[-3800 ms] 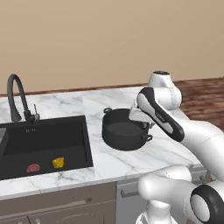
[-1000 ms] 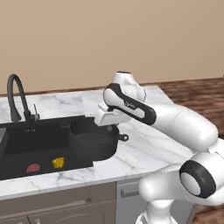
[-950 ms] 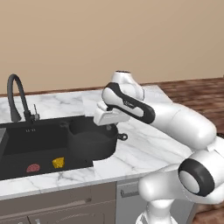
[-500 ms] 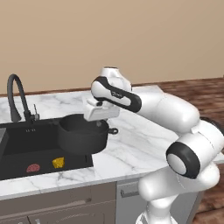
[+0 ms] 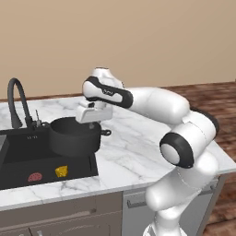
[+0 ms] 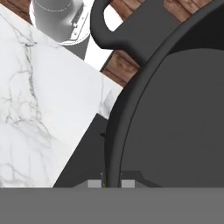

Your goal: Pick the pot and pot and place them in the sink. Then turn on the water.

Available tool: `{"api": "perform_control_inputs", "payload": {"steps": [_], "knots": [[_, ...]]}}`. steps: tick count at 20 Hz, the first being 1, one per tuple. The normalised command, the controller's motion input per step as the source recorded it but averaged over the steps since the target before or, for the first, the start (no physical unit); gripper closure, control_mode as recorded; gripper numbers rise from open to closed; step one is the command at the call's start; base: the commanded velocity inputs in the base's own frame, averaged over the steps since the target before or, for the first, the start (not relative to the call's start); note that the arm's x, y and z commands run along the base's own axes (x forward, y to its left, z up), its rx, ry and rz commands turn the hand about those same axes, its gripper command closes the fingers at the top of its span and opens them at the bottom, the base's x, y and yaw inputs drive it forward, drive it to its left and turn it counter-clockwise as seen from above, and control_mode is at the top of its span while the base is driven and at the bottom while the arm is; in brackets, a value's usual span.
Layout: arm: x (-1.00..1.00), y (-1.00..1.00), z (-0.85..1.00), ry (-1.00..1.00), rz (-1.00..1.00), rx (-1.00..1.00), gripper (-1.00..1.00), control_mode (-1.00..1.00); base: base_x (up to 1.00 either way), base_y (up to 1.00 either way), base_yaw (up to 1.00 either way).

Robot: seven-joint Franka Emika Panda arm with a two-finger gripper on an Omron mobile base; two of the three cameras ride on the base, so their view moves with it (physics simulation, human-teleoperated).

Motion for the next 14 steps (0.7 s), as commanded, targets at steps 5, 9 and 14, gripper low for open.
{"api": "perform_control_inputs", "payload": {"steps": [5,9,14], "knots": [[0.33,0.32,-0.04,0.0,0.0,0.0,1.0,-1.0,0.0,0.0,0.0],[0.2,0.28,-0.25,-0.02,0.0,0.0,1.0,-1.0,0.0,0.0,0.0],[0.13,0.19,-0.4,-0.08,0.0,0.0,1.0,-1.0,0.0,0.0,0.0]]}}
